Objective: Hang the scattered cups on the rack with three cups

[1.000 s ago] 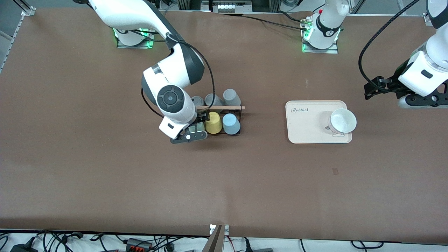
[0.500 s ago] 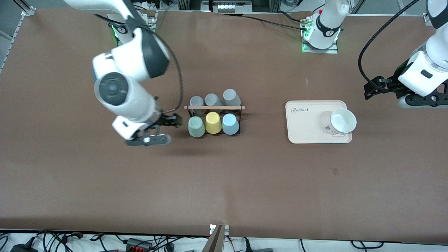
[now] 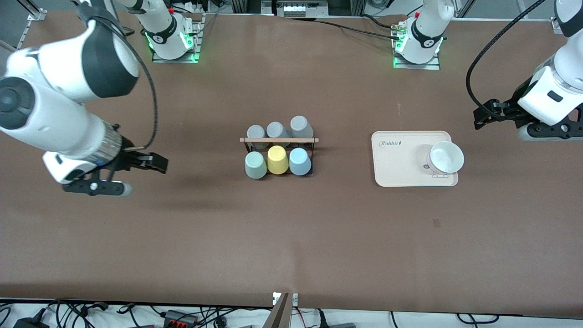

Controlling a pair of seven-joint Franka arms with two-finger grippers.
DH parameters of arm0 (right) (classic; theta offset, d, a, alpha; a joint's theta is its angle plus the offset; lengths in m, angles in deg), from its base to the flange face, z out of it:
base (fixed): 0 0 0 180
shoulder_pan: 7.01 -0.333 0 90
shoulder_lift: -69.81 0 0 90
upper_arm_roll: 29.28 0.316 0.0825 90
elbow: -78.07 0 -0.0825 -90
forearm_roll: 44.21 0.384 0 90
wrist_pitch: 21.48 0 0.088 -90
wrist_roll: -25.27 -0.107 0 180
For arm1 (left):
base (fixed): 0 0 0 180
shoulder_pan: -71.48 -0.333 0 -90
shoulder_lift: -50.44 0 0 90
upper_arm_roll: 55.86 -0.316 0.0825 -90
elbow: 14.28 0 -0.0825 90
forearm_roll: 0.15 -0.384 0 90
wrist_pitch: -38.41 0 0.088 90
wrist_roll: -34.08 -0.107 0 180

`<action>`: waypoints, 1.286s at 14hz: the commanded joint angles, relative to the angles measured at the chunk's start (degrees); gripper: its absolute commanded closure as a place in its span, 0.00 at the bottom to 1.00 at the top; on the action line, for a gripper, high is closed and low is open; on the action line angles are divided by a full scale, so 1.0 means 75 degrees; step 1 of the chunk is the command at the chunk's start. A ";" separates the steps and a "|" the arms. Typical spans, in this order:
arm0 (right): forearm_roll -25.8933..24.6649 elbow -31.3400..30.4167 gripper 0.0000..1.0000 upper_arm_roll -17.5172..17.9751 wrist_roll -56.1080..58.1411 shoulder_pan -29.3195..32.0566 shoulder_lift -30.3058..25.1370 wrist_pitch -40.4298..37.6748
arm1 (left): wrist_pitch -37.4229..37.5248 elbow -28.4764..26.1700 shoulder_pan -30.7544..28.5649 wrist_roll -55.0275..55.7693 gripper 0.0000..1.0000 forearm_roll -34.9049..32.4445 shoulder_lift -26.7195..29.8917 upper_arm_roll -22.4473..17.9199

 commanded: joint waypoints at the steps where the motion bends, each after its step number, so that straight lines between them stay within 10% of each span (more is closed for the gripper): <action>1: -0.0038 0.0088 0.00 0.0131 0.0577 0.0663 -0.0382 -0.0208 | 0.0092 0.0040 -0.0005 -0.0109 0.00 0.0114 0.0077 -0.0004; 10: -0.0002 -0.0356 0.00 -0.0291 0.2969 0.1697 -0.1215 -0.0560 | 0.0104 0.0040 0.0006 -0.0098 0.00 0.0114 0.0077 -0.0004; 18: -0.0108 -0.4188 0.00 -0.0279 0.2934 0.1662 -0.3594 0.1315 | 0.0103 0.0040 0.0065 -0.0086 0.00 0.0114 0.0077 -0.0004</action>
